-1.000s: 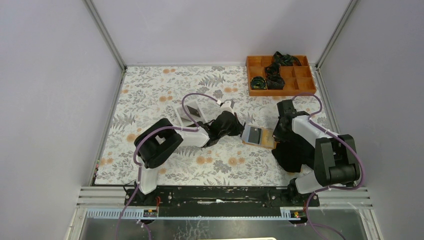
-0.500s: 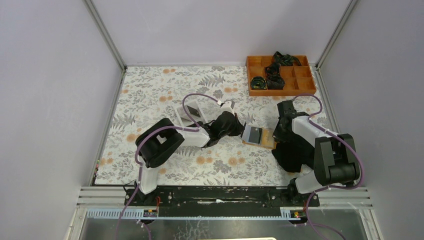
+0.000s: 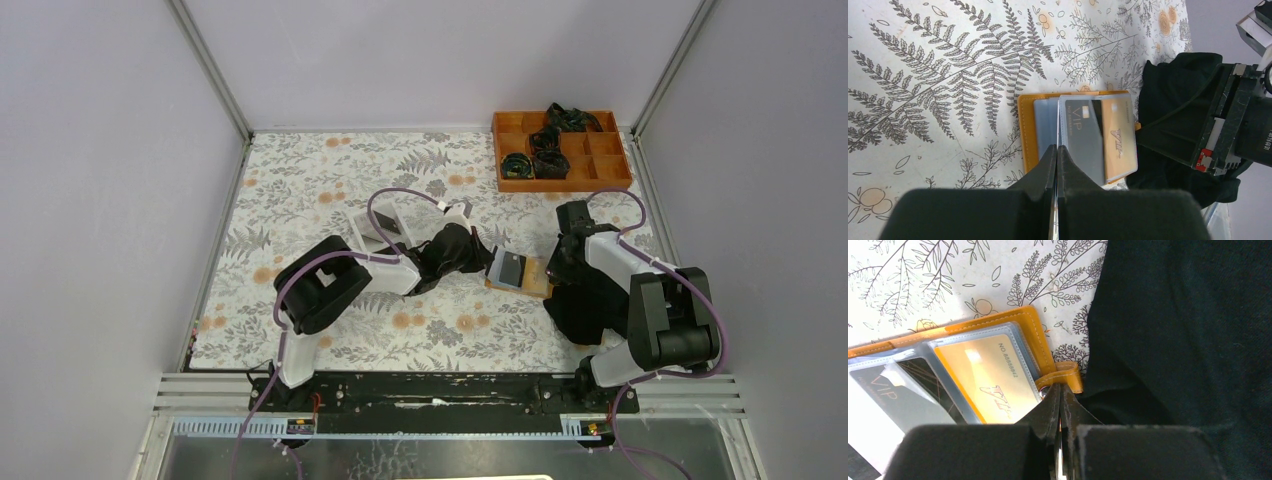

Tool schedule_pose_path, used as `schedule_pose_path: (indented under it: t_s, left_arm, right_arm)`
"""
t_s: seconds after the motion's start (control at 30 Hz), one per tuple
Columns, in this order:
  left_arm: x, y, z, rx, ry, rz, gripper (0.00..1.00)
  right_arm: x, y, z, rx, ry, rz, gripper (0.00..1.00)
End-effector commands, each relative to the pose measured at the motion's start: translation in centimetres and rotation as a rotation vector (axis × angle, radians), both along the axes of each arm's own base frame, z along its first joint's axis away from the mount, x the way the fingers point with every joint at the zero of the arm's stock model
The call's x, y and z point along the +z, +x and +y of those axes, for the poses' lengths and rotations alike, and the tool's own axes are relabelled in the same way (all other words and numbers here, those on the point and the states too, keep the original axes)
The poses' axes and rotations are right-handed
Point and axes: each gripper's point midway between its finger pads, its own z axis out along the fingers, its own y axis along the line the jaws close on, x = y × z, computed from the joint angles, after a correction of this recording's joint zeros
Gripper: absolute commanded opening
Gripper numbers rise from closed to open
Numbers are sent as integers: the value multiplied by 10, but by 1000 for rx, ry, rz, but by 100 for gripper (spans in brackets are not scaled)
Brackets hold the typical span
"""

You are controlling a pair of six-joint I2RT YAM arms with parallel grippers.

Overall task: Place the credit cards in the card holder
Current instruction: Turn over the card slot in the card holder.

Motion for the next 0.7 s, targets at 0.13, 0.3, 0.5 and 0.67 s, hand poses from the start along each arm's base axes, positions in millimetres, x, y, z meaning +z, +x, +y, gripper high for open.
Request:
schedule_pose_path:
  t_s: [0.13, 0.3, 0.5, 0.67]
  left_arm:
    - [15, -2, -3, -3, -54, -27, 0]
    - [19, -2, -2, 0, -55, -31, 0]
    - [27, -1, -7, -1, -82, -29, 0]
    - [33, -1, -15, -19, -108, -28, 0]
  right_arm:
    - [-18, -10, -10, -19, -34, 46, 0]
    - [-18, -9, -10, -17, -30, 46, 0]
    - [-20, -10, -9, -16, -26, 47, 0]
    - [-21, -10, -9, -16, -26, 48, 0]
